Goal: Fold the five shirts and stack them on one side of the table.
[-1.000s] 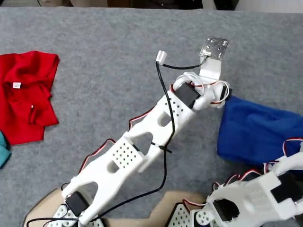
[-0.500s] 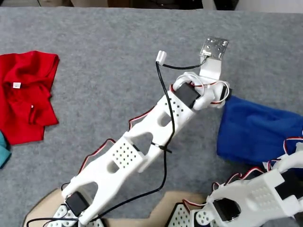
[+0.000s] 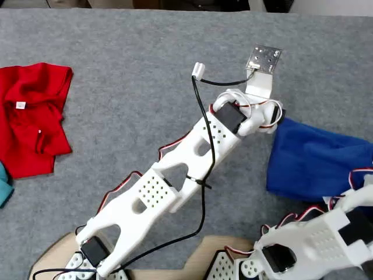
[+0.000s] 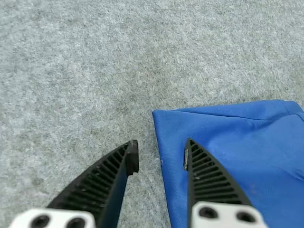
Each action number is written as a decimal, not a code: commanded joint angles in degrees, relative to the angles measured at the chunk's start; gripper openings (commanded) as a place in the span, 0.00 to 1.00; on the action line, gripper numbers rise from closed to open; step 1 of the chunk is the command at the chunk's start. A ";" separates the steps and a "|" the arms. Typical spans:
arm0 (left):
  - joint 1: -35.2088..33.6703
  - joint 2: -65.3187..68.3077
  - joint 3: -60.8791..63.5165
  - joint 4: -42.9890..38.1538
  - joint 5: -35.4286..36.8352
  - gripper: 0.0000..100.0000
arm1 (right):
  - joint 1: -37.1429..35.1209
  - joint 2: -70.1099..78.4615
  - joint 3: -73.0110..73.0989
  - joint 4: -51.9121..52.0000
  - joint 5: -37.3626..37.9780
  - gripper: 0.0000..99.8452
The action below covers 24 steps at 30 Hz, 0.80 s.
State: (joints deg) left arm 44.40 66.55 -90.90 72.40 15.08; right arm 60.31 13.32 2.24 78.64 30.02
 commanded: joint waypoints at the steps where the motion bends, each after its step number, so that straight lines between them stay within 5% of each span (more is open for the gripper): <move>1: -0.35 -4.26 -2.55 0.18 -0.35 0.17 | -3.38 -5.23 -3.30 2.37 0.44 0.01; 16: -0.53 -4.26 -2.55 0.26 -0.44 0.17 | -4.62 -7.43 1.19 -2.64 -0.97 0.01; 24: -0.44 -4.26 -2.46 0.26 -0.44 0.17 | -1.98 -3.56 1.10 -4.48 0.44 0.16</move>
State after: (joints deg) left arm 44.40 66.55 -90.90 72.40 15.08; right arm 56.88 9.71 3.74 74.77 29.41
